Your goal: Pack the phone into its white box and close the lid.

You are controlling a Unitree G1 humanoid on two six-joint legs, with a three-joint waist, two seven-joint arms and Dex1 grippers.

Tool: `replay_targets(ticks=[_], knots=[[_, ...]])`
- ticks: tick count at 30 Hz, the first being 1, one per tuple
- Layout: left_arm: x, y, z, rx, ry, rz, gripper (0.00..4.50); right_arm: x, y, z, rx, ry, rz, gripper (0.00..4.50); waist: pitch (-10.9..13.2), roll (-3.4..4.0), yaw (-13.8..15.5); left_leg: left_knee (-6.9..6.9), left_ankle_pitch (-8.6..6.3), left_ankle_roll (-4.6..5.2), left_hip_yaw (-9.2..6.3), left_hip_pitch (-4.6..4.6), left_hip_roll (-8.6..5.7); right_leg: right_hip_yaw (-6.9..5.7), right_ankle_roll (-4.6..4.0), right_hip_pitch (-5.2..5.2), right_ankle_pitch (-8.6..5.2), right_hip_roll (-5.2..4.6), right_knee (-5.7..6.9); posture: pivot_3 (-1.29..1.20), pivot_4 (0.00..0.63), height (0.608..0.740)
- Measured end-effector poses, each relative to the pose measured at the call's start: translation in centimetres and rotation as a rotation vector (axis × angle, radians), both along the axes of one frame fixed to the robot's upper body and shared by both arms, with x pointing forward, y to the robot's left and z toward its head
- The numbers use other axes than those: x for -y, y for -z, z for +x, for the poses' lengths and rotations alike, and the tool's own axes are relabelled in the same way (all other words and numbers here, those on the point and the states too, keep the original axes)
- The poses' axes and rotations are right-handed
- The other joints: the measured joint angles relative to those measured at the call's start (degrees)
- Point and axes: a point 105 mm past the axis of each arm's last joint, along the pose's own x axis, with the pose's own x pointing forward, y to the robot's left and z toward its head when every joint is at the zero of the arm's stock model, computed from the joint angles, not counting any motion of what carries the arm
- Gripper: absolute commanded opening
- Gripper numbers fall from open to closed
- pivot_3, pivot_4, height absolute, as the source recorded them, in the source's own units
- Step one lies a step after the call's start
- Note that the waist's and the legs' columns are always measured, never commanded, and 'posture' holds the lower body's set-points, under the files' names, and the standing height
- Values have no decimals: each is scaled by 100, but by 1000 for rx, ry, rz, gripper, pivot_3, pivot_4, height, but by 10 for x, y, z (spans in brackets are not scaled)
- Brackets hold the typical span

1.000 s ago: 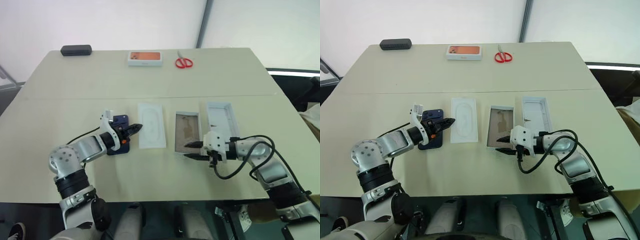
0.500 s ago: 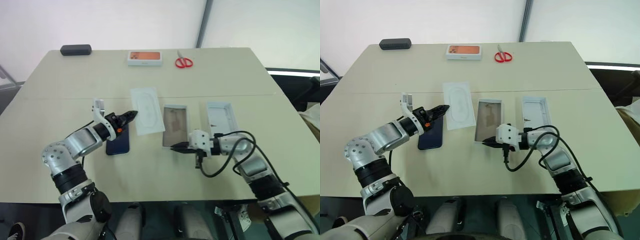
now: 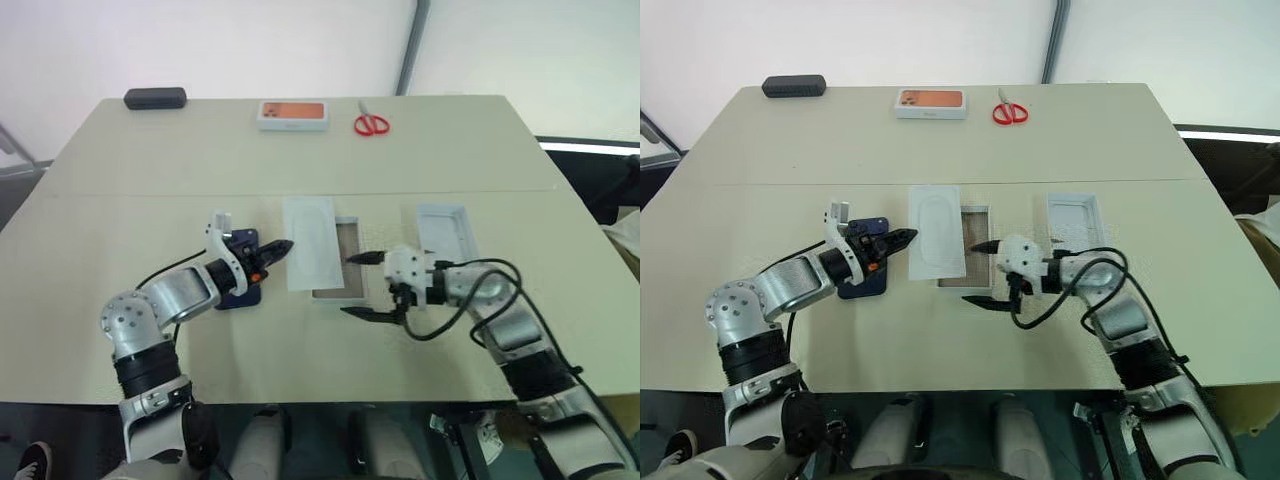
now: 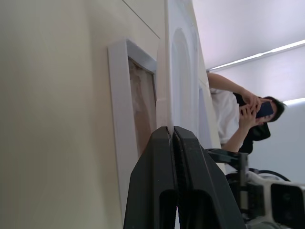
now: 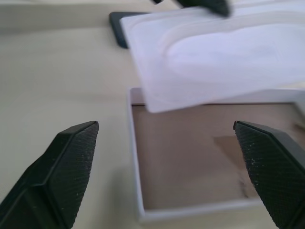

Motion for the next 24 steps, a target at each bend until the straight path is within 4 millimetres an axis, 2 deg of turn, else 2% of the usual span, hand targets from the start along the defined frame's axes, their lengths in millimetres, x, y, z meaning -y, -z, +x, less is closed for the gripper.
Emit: replay_targets(ticks=[4, 10, 13, 20, 24], knots=[[4, 0, 0, 9, 20, -2, 0, 18, -9, -4, -31, 93, 72, 4459, 0, 0, 2, 1, 0, 0, 2, -1, -1, 1, -1, 1, 0, 0, 0, 0, 150, 740], [31, 8, 0, -19, 101, -36, 0, 39, -30, 8, -18, 240, 188, 4459, 0, 0, -3, 0, 0, 1, 3, -2, -1, 1, -1, -2, -1, 3, 0, 0, 150, 740], [40, 12, 2, -28, 123, -22, 0, 41, -33, 10, -5, 259, 198, 4459, 0, 0, -7, 0, 0, 1, 4, -3, -1, 1, -1, -3, -1, 4, 0, 0, 150, 740], [34, 19, 11, -39, 69, -15, 0, 40, -31, 12, 7, 268, 197, 4459, 0, 0, -2, 2, 0, 1, 4, -7, -1, 1, -1, -6, 0, 4, 0, 0, 150, 740], [38, 14, 13, -22, 76, -22, 0, 38, -29, 12, 9, 263, 190, 4459, 0, 0, -1, 2, 0, 1, 4, -10, -1, 1, 0, -8, 0, 4, 0, 0, 150, 740]])
